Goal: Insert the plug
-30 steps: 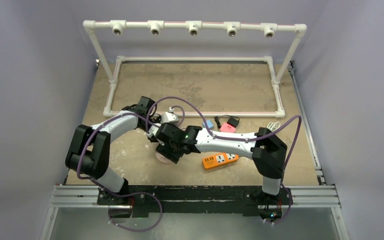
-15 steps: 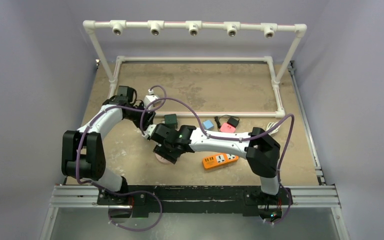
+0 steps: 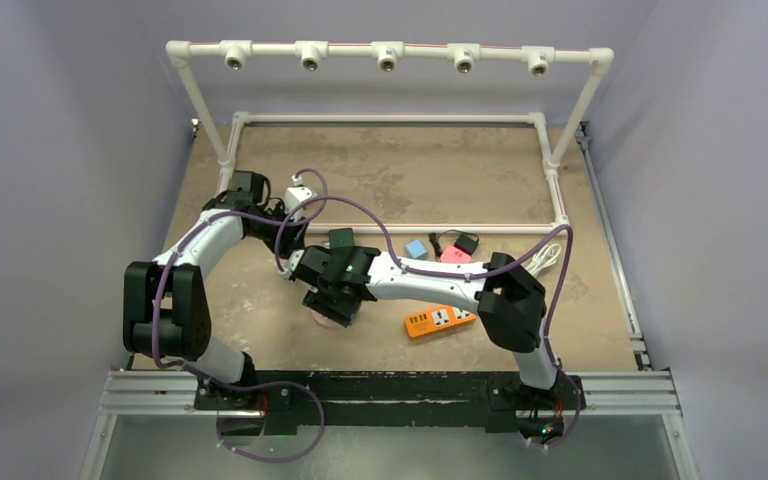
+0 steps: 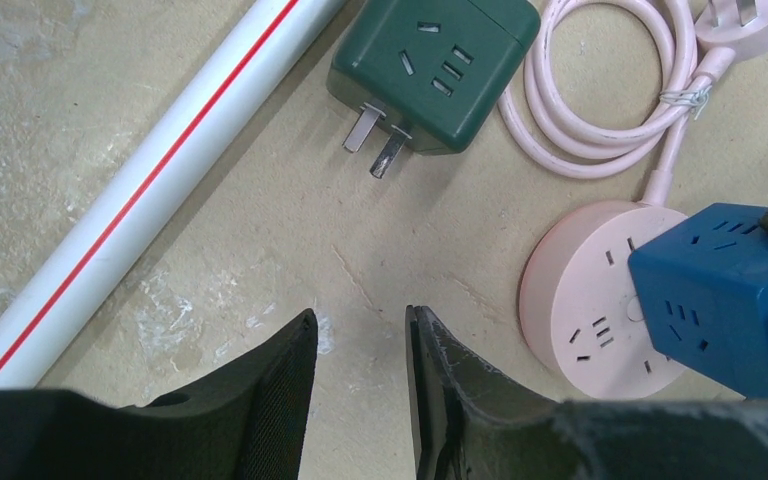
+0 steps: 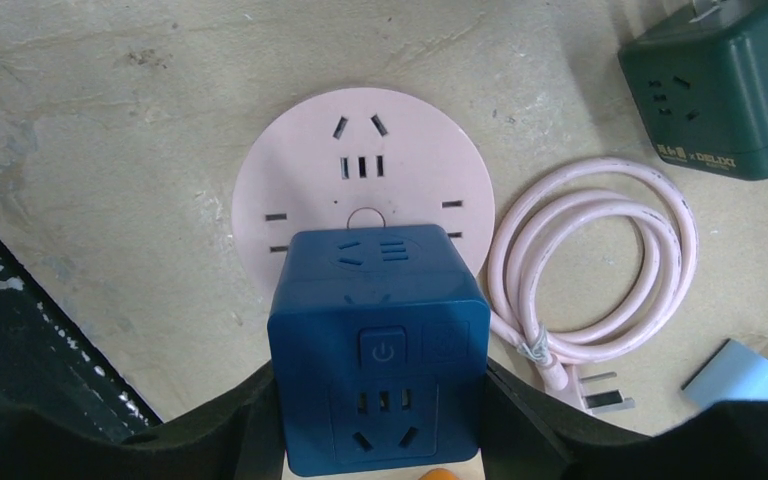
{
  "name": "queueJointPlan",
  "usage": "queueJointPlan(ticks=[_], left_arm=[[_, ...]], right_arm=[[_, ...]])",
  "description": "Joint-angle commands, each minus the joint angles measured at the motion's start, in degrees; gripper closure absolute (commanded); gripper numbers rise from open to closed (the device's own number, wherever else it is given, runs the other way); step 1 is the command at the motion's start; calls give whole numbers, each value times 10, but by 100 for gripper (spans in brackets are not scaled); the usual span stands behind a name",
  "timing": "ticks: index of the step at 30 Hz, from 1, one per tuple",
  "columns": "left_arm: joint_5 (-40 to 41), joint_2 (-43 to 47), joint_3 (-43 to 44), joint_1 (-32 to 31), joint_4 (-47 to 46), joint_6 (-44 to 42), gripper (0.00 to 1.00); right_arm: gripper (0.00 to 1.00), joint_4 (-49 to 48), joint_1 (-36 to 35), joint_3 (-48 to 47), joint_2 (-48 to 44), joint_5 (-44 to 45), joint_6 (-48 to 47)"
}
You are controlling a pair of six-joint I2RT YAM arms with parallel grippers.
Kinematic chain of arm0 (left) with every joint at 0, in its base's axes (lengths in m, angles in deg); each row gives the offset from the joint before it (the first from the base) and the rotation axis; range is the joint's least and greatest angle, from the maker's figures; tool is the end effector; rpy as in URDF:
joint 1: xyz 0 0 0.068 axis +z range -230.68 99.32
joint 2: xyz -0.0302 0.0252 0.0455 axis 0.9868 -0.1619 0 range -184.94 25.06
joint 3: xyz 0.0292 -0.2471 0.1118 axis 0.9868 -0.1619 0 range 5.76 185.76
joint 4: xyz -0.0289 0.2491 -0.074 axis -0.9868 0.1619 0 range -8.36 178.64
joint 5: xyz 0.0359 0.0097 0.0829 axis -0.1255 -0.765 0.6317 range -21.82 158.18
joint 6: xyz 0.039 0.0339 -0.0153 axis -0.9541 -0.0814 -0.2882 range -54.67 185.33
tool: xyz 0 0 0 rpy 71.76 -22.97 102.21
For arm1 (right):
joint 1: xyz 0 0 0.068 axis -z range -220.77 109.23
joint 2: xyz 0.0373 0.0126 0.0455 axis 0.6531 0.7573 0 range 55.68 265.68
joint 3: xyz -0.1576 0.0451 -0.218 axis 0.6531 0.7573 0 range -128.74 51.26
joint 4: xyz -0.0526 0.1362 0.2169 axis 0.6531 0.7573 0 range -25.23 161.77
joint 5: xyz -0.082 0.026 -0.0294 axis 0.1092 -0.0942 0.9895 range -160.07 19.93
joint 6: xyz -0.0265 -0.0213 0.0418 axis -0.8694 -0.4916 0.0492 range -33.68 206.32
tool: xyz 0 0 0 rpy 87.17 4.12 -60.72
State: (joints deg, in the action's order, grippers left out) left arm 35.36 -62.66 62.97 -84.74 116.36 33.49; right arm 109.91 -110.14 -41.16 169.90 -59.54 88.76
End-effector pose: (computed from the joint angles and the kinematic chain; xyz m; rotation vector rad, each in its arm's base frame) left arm 0.2924 -0.0400 0.2102 0.9353 2.3566 -0.5899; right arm 0.1543 0.3915 0.2187 -1.4504 2.2865 0.1218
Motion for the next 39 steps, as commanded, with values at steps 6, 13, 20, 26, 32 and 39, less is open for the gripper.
queueJointPlan(ticks=[6, 13, 20, 26, 32, 39], left_arm=[[-18, 29, 32, 11, 6, 1, 64], [-27, 34, 41, 13, 21, 0, 65], [-31, 38, 44, 13, 54, -30, 66], [-30, 44, 26, 13, 93, -72, 67], [-15, 57, -10, 13, 99, -111, 70], [-33, 67, -67, -1, 96, -182, 78]], right_arm=[[100, 87, 1, 67, 124, -103, -20], [100, 78, 2, 83, 112, -102, -20], [33, 73, 3, 21, 67, -36, 7], [8, 87, 3, -29, 34, 17, 6], [1, 76, 9, -31, -37, 27, 22], [3, 52, 58, 44, -157, 3, 71]])
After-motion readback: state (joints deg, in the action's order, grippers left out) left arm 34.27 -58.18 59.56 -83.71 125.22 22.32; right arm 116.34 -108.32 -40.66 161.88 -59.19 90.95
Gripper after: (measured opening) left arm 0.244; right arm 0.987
